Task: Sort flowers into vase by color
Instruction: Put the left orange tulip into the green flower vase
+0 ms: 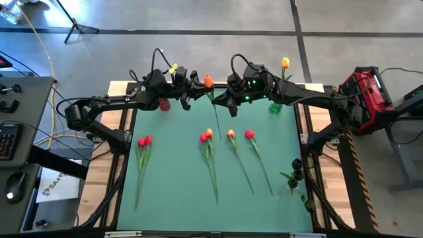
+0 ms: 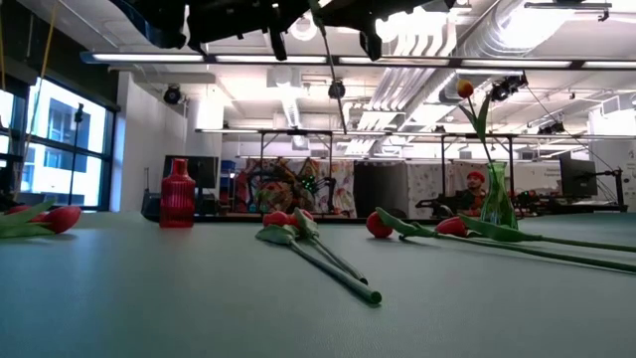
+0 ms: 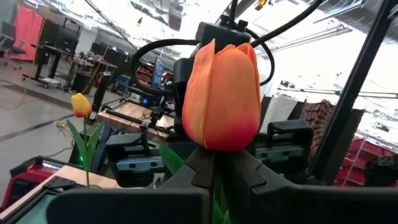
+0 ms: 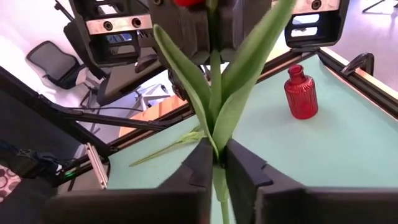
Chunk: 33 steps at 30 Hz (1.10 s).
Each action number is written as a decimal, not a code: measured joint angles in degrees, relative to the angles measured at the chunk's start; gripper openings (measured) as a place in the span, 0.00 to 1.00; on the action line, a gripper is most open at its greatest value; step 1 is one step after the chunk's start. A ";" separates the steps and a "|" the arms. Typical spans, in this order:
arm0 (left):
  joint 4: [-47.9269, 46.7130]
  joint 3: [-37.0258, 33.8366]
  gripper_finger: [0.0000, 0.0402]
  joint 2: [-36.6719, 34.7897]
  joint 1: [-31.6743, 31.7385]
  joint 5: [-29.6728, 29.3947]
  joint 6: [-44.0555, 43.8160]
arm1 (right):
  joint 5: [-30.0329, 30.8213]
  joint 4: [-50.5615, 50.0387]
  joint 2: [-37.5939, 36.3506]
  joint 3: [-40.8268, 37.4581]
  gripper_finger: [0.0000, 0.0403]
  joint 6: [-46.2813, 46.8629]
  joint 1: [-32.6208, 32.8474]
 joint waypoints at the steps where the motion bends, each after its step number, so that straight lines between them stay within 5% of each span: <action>1: 0.08 0.00 0.03 0.00 0.00 -0.05 0.00 | -0.01 0.26 0.00 0.00 0.02 0.00 0.00; 8: 0.02 0.00 0.14 0.00 0.00 -2.79 2.37 | 0.51 0.55 0.00 0.00 0.01 0.52 0.00; 13: -0.04 0.00 0.27 -0.14 1.60 -2.85 0.73 | 7.84 -0.80 -1.01 0.00 0.01 1.53 0.02; 20: -2.12 0.00 0.40 -0.26 5.65 2.02 -5.15 | 28.92 -10.26 -7.49 0.00 0.00 1.02 -0.74; 26: -7.19 -0.04 0.38 -0.24 7.16 6.89 -4.93 | 53.30 -25.72 -16.20 0.02 0.00 0.46 0.20; 33: -9.07 -0.04 0.33 -0.24 7.10 5.32 0.03 | 73.31 -38.98 -20.32 -0.41 0.00 5.40 1.20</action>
